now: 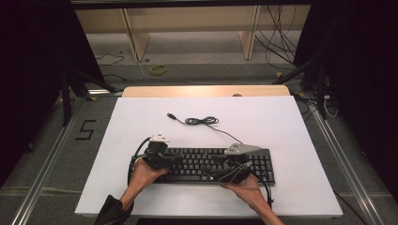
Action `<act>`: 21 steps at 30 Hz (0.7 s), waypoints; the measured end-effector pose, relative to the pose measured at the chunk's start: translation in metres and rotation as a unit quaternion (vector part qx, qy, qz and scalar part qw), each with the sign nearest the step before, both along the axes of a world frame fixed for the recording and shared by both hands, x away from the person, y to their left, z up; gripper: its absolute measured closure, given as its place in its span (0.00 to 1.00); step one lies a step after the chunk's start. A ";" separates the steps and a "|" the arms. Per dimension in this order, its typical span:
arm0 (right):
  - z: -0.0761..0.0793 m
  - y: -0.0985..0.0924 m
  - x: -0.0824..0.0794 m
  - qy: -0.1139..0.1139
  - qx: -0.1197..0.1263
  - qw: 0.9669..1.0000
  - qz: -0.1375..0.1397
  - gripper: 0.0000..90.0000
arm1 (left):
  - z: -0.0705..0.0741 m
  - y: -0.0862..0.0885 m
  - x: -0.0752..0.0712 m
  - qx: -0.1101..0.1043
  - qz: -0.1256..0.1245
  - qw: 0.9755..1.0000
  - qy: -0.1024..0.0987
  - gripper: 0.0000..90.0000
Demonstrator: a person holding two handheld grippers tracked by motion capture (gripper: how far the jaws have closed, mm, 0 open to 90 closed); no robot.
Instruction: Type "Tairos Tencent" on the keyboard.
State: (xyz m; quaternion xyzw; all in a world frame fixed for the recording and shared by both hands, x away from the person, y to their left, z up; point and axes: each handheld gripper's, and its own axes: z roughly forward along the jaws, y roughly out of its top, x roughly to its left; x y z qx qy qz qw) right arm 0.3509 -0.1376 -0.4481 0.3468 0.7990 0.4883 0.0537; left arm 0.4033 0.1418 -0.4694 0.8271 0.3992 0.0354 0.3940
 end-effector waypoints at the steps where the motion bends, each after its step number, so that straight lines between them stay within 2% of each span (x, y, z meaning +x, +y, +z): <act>1: 0.000 0.000 -0.001 0.000 0.001 1.000 0.000 0.44 | 0.000 -0.001 0.000 0.007 -0.002 1.000 -0.002 0.91; 9: 0.002 -0.004 -0.003 -0.002 0.004 1.000 -0.002 0.44 | -0.001 -0.001 0.001 0.013 0.003 1.000 -0.003 0.98; 21: 0.000 -0.007 -0.005 -0.001 0.004 1.000 -0.004 0.44 | -0.006 -0.005 0.000 0.024 0.002 1.000 0.003 0.99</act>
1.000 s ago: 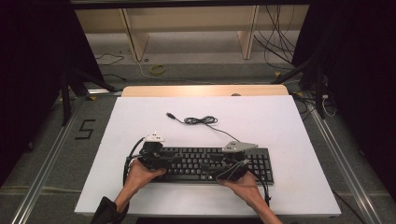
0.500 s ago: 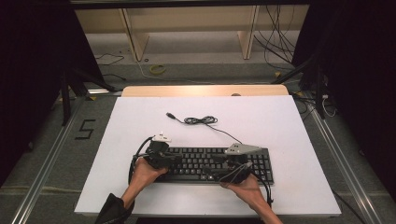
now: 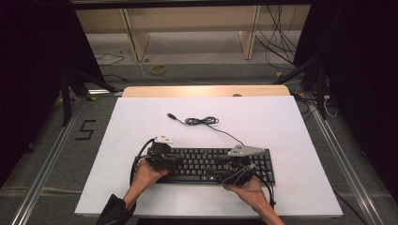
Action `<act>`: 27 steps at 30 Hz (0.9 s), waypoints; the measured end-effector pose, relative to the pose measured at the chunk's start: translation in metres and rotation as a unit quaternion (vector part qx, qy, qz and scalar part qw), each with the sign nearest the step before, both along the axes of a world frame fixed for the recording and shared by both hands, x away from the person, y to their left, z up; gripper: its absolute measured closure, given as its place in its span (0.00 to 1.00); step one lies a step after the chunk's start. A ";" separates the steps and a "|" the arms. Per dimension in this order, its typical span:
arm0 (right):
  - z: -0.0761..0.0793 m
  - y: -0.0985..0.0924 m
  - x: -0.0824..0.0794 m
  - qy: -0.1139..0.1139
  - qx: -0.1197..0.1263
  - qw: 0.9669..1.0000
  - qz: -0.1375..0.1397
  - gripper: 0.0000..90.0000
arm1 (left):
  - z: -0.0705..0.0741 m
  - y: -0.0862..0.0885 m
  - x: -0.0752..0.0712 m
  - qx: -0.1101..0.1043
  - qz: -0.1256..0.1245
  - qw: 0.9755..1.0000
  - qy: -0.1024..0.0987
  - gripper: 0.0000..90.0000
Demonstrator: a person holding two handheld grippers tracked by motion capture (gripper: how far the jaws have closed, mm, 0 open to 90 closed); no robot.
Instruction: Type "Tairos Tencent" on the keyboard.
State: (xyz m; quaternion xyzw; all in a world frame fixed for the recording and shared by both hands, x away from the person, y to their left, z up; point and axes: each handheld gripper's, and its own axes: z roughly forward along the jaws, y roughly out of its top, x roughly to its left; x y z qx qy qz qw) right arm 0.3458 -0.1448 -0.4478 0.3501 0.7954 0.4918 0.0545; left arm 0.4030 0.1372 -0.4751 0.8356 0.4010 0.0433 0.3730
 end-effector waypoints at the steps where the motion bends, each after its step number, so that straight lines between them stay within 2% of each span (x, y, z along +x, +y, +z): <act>1: 0.000 0.000 0.000 0.000 0.000 1.000 0.000 0.44 | 0.000 0.000 0.000 0.001 0.000 1.000 -0.002 0.99; 6: 0.000 -0.002 -0.001 0.002 -0.001 1.000 -0.002 0.44 | 0.002 -0.001 -0.001 0.001 0.000 1.000 -0.003 0.99; 11: 0.000 -0.004 0.000 0.000 0.001 1.000 -0.005 0.44 | 0.006 0.002 -0.001 -0.013 -0.001 1.000 -0.004 0.94; 17: 0.001 -0.008 0.000 0.000 0.005 1.000 -0.011 0.44 | 0.013 0.006 -0.004 -0.038 -0.004 0.999 -0.005 0.84; 21: 0.001 -0.014 0.000 0.000 0.011 1.000 -0.016 0.43 | 0.019 0.009 -0.007 -0.064 -0.004 0.998 -0.006 0.75; 27: 0.003 -0.025 0.000 -0.003 0.019 0.999 -0.026 0.43 | 0.026 0.012 -0.009 -0.080 -0.005 0.997 -0.015 0.67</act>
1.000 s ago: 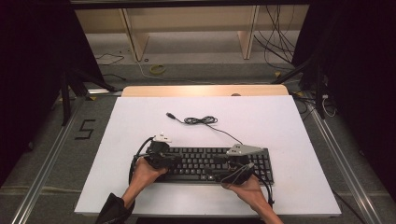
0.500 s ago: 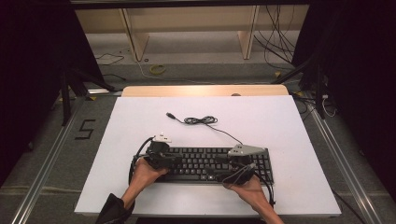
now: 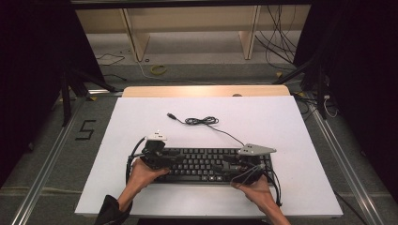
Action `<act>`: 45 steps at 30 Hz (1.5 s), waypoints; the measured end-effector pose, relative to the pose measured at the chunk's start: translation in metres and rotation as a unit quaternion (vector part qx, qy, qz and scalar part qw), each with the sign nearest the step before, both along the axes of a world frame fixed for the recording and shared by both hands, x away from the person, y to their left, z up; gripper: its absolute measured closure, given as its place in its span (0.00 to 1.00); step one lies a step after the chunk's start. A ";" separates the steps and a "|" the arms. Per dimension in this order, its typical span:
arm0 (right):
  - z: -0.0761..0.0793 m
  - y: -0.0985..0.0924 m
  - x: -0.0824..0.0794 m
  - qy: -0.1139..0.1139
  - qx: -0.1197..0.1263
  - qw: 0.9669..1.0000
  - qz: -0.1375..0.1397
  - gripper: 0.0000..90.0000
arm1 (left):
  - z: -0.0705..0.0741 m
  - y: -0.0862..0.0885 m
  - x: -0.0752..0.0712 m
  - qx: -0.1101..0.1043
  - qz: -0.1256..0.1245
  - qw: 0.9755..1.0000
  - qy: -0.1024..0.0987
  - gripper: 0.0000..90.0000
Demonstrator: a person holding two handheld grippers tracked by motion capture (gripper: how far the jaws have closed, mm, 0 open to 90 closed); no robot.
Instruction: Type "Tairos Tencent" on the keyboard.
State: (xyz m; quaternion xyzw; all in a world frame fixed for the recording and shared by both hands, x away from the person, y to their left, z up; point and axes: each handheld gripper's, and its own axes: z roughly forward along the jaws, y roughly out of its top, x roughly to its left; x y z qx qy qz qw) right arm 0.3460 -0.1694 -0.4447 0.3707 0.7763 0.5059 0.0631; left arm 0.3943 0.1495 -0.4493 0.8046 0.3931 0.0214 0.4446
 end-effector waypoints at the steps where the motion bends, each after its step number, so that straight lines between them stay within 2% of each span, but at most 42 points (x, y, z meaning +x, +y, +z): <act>1: 0.000 -0.001 0.000 0.001 0.001 1.000 -0.003 0.43 | 0.001 0.000 0.000 -0.002 0.001 1.000 0.000 0.65; 8: 0.000 -0.008 0.000 -0.001 0.002 1.000 -0.009 0.43 | 0.004 0.005 -0.004 -0.013 0.006 1.000 -0.007 0.58; 17: 0.002 -0.017 -0.003 -0.006 0.004 1.000 -0.020 0.43 | 0.008 0.010 -0.011 -0.026 0.000 1.000 -0.017 0.50; 26: 0.002 -0.028 -0.007 -0.012 0.005 1.000 -0.028 0.43 | 0.010 0.013 -0.018 -0.053 -0.009 0.998 -0.031 0.43; 36: 0.003 -0.039 -0.014 -0.021 0.008 0.999 -0.035 0.41 | 0.007 0.017 -0.030 -0.070 -0.022 0.996 -0.043 0.37; 45: 0.002 -0.049 -0.021 -0.024 0.013 0.999 -0.042 0.40 | 0.003 0.023 -0.037 -0.081 -0.016 0.995 -0.054 0.35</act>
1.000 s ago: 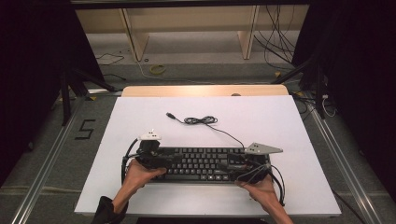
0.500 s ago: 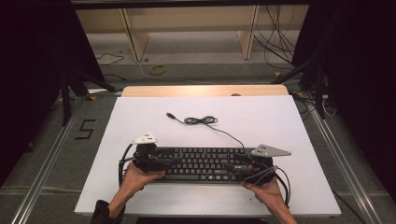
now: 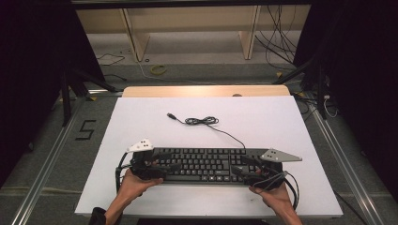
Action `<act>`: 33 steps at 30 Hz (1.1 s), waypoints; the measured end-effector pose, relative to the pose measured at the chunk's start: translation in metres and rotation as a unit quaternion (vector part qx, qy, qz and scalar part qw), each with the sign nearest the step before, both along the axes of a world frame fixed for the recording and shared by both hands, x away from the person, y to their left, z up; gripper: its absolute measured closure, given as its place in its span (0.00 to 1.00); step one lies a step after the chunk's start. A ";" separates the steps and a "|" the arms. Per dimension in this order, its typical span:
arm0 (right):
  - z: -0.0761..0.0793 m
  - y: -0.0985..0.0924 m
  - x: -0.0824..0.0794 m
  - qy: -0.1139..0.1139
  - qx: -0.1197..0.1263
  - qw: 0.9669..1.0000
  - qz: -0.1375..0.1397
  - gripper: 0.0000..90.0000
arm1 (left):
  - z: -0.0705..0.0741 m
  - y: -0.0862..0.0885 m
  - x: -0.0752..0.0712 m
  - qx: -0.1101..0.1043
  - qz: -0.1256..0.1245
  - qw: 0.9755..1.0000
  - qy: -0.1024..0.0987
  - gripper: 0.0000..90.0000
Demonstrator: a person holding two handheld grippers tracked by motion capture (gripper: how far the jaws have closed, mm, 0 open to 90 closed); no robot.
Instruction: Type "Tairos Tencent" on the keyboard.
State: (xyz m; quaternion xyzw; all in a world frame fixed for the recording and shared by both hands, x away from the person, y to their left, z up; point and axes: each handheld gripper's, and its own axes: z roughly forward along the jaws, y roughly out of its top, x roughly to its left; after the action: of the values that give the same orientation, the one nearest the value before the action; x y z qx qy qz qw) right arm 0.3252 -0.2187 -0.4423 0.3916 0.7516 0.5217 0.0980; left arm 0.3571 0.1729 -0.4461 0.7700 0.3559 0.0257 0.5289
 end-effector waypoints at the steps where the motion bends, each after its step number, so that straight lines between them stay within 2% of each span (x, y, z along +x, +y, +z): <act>1: 0.000 -0.001 -0.001 0.000 0.000 1.000 -0.001 0.40 | 0.000 0.001 -0.001 0.000 0.001 1.000 -0.001 0.35; 5: -0.001 -0.005 -0.003 -0.001 -0.001 1.000 -0.004 0.40 | -0.001 0.004 -0.004 -0.006 0.006 1.000 -0.003 0.35; 15: -0.003 -0.010 -0.010 -0.005 -0.002 1.000 -0.007 0.40 | -0.006 0.009 -0.013 -0.003 0.009 1.000 -0.011 0.33; 33: -0.011 -0.017 -0.024 -0.018 -0.008 1.000 -0.009 0.40 | -0.014 0.022 -0.030 -0.016 0.018 1.000 -0.010 0.32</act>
State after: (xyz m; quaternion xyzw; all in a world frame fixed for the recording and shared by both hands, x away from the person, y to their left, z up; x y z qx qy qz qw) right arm 0.3011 -0.2356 -0.4536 0.3884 0.7501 0.5218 0.1193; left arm 0.3275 0.1947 -0.4601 0.7549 0.3645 0.0371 0.5440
